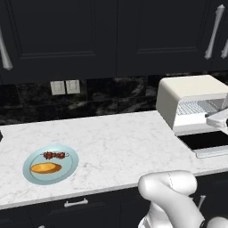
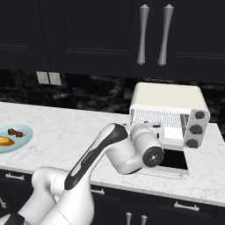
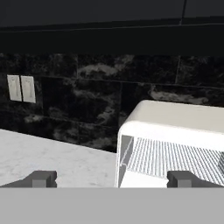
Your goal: Pick up the kebab skewer and baguette bread, and place them inside the toaster oven. Close the toaster oven door and start by setting the timer.
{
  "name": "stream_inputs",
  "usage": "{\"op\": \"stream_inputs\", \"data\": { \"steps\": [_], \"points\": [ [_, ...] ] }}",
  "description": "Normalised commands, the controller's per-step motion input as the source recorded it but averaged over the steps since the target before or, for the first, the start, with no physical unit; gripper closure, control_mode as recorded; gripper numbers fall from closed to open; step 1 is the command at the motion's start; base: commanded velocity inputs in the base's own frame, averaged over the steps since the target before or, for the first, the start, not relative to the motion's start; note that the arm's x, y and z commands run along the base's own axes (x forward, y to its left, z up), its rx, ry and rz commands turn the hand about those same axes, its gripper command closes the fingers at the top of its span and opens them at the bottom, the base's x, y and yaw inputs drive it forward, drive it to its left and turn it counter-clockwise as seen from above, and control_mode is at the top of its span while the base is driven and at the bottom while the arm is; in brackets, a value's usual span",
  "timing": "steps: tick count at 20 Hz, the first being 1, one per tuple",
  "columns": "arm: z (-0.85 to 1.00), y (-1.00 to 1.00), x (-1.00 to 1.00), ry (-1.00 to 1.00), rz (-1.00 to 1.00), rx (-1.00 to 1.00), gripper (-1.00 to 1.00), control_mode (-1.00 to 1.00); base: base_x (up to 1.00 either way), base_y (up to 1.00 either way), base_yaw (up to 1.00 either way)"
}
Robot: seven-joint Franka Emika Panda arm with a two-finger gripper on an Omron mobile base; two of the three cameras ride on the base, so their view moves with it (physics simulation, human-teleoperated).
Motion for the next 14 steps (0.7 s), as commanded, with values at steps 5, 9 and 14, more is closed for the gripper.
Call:
{"op": "stream_inputs", "data": {
  "steps": [5,9,14],
  "points": [
    [-0.42,-0.03,0.67,0.0,0.0,0.15,-1.0,-1.0,0.0,0.0,0.0],
    [-0.09,-0.58,0.43,0.0,0.04,0.16,-1.0,-1.0,0.0,0.0,0.0],
    [-0.07,-0.43,0.4,0.0,0.05,0.08,-1.0,-1.0,0.0,0.0,0.0]
  ]
}}
